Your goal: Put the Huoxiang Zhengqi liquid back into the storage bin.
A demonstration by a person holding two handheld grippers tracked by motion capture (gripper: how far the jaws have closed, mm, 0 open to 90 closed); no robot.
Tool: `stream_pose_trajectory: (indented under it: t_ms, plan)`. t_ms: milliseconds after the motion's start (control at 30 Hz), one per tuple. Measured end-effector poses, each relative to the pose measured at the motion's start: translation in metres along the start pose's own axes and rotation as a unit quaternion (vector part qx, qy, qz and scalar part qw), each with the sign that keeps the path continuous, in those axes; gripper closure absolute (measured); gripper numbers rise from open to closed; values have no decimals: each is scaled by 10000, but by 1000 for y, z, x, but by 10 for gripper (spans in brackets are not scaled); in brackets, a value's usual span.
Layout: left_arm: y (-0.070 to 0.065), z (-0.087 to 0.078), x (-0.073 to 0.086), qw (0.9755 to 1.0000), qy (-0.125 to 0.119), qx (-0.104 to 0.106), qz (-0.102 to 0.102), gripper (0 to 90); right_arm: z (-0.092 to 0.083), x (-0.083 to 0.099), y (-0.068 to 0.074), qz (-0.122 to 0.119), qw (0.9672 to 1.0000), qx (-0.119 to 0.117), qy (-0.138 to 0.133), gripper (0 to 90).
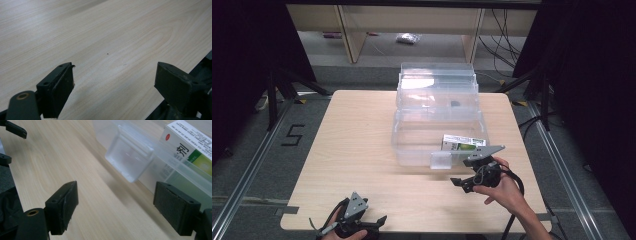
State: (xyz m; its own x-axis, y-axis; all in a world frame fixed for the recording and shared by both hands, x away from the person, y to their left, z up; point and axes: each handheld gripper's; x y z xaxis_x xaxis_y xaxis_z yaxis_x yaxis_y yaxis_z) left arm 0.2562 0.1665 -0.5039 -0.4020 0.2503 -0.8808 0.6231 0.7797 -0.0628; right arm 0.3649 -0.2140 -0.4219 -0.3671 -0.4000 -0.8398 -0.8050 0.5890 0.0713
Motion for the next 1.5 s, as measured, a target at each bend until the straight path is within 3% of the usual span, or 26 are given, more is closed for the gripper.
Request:
stream_pose_trajectory:
  t_ms: [33,133,367,567,600,700,733,833,1033,1133,1300,1467,1500]
  plan:
    - [3,-2,-1,9997,140,30,195,150,0,2,2,26,10000,33,-71,213]
    - [0,0,0,10000,-21,14,-3,150,-2,4,7,44,10000,-6,-32,213]
    - [-2,0,0,10000,-80,35,-45,150,-5,16,16,-40,9999,-85,-86,218]
    - [-1,-1,0,10000,-51,27,-55,150,-5,29,19,3,9999,-87,-58,216]
    - [-2,-1,0,10000,-57,26,-59,150,-5,31,21,140,9999,-63,9,214]
    - [-1,-1,-1,10000,-14,-13,24,150,-5,36,21,121,9999,-78,-21,213]
    - [0,-1,-1,10000,-47,-9,30,150,-6,38,23,215,9997,-75,2,213]
    - [0,-2,-1,10000,-10,-5,13,150,-6,41,22,117,9999,-77,-30,213]
    - [-1,-1,-1,10000,-53,14,-17,150,-7,52,24,200,9998,-70,5,211]
    - [-1,-1,0,10000,-49,48,12,150,-8,56,28,332,9994,-112,72,208]
    - [-2,0,0,9999,-102,44,-30,150,-8,62,29,187,9997,-125,42,199]
    - [-3,0,0,9999,-117,32,-61,150,-8,67,33,347,9993,-99,73,198]
    - [-2,0,0,9999,-112,32,-63,150,-8,68,31,221,9997,-79,48,196]
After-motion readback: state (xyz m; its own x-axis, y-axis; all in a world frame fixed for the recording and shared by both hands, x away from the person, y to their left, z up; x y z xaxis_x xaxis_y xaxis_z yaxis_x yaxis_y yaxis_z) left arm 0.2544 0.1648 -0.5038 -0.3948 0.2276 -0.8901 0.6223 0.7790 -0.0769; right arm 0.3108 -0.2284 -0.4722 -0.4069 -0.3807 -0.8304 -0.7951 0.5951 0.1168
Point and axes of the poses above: each handheld gripper's, and its own axes: z roughly forward along the jaws, x roughly out of its underside, y roughly to its left, and after that the axes turned 13 degrees about -y, right-handed
